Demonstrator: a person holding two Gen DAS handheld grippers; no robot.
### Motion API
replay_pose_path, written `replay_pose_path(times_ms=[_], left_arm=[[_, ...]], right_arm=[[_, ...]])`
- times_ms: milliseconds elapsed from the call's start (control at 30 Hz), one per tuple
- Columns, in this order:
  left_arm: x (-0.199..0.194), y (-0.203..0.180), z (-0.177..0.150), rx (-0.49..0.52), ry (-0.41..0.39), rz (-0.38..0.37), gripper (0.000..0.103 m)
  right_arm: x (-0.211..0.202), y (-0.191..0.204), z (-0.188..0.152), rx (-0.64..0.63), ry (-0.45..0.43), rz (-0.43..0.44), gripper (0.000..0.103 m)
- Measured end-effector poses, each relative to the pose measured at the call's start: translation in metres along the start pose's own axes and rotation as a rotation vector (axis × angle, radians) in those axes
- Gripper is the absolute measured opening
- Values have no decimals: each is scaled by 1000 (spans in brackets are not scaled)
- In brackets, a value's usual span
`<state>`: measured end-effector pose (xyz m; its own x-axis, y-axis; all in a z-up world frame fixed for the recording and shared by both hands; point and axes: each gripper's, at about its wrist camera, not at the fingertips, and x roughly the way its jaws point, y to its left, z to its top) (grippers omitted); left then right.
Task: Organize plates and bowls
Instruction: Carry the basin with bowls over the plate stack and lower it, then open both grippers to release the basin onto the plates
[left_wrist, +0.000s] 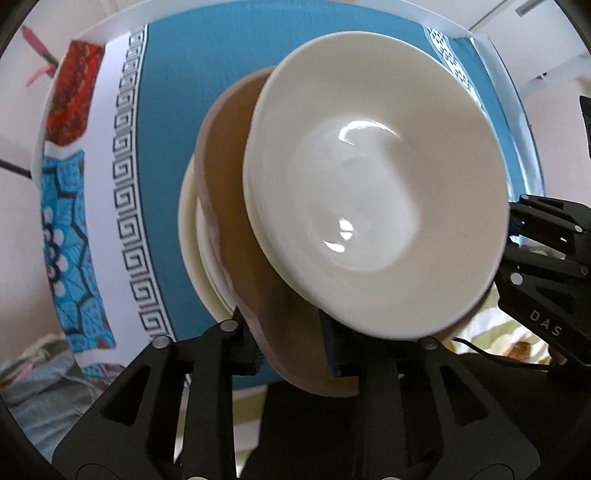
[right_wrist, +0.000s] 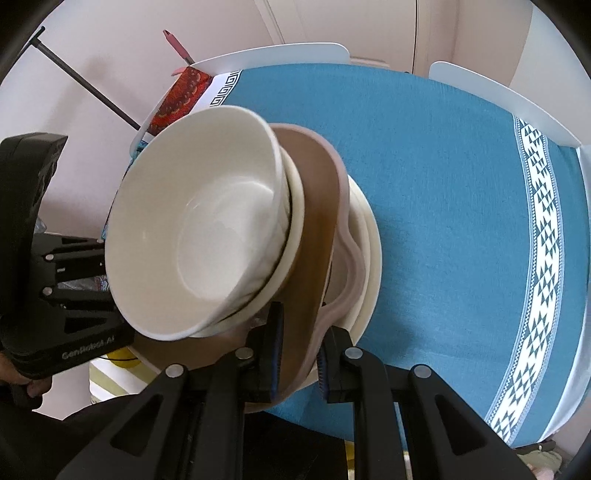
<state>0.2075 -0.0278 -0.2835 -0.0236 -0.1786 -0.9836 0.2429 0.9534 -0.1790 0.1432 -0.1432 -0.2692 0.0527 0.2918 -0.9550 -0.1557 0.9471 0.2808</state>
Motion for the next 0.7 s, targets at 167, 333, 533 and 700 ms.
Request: replay_pose_path(times_ms=[167, 333, 533, 700], left_arm=[[-2, -4, -4, -15, 14, -12, 30], [-11, -11, -6, -15, 17, -44, 53], [-28, -17, -11, 2, -28, -23, 80], [-40, -15, -23, -4, -53, -19, 80]], right_arm=[[-2, -2, 2, 6, 10, 1, 16], [-5, -2, -2, 5, 19, 6, 16], [-12, -1, -3, 3, 2, 5, 16], [-25, -1, -10, 11, -24, -2, 16]])
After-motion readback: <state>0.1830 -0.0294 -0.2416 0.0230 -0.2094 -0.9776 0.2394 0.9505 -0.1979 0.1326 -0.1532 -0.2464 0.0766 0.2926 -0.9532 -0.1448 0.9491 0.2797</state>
